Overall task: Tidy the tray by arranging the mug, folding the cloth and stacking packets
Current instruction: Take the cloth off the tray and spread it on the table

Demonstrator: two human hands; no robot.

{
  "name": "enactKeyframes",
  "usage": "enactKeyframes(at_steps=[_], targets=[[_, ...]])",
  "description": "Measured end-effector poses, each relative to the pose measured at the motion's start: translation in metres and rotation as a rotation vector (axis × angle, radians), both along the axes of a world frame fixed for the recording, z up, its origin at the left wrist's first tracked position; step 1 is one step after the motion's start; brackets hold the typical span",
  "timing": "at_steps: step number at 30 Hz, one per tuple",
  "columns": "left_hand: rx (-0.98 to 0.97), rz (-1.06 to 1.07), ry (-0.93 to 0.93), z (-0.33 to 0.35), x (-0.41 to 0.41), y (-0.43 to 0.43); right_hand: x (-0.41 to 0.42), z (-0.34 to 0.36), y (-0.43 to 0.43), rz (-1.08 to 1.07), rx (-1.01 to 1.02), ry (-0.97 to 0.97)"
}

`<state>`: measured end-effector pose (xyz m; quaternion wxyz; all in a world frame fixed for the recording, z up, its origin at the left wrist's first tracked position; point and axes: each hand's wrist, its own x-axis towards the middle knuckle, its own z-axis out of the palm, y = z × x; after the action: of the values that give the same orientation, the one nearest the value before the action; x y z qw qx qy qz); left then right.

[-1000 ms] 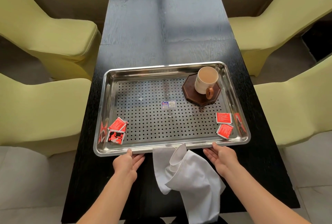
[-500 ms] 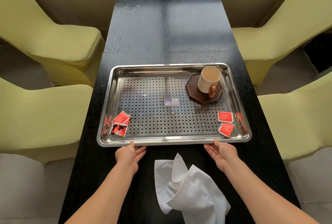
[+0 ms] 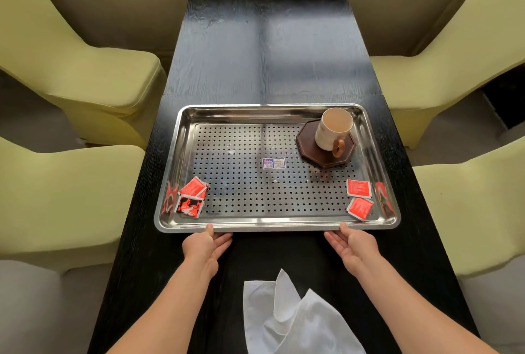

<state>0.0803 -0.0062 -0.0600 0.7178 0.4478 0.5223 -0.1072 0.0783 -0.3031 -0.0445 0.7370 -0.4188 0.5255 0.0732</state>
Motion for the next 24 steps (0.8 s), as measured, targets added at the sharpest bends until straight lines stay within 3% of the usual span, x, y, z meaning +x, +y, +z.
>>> enactKeyframes(at_steps=[16, 19, 21, 24], targets=[[-0.007, -0.017, -0.022, -0.006, 0.003, 0.000, 0.006, -0.008, -0.006, 0.063, 0.026, -0.047], [0.069, -0.194, -0.007, -0.003, -0.023, -0.004, -0.010, 0.004, 0.001, 0.328, -0.109, -0.008], [0.170, -0.455, 0.020, -0.002, -0.050, -0.010, -0.031, 0.011, 0.008, 0.647, -0.317, 0.021], [0.284, -0.816, 0.022, -0.003, -0.081, -0.019, -0.064, 0.018, 0.017, 1.121, -0.568, -0.083]])
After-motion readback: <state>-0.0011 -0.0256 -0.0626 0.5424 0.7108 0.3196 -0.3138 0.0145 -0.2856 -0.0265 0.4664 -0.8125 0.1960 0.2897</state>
